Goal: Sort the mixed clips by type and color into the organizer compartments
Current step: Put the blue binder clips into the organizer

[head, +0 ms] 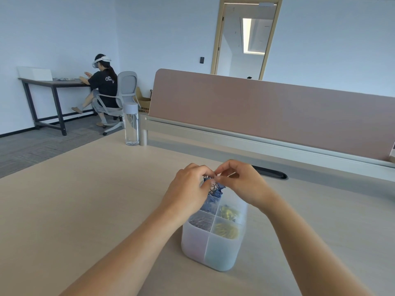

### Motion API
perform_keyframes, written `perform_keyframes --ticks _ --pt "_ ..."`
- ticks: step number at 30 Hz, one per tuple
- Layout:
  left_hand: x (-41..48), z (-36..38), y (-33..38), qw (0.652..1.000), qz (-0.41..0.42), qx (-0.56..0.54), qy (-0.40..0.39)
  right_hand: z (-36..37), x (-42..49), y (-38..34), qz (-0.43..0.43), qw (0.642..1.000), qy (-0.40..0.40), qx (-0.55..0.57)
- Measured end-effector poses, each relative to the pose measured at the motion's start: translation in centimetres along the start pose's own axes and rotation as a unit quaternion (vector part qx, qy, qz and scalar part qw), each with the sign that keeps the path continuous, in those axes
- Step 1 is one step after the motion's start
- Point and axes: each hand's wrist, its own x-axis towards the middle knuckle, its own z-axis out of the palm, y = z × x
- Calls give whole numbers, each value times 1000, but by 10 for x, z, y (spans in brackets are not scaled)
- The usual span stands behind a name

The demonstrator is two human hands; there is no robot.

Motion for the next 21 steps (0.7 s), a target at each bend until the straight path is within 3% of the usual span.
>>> perform_keyframes --ticks 11,14,21 --pt "-1 -3 3 1000 0 1 13 7 -3 6 -32 986 57 -156" --pt "-3 -4 4 1000 -26 2 14 5 -3 8 -31 985 78 -152" --pt "-2 -6 5 1000 -19 -19 14 6 -7 5 -62 983 38 -172"
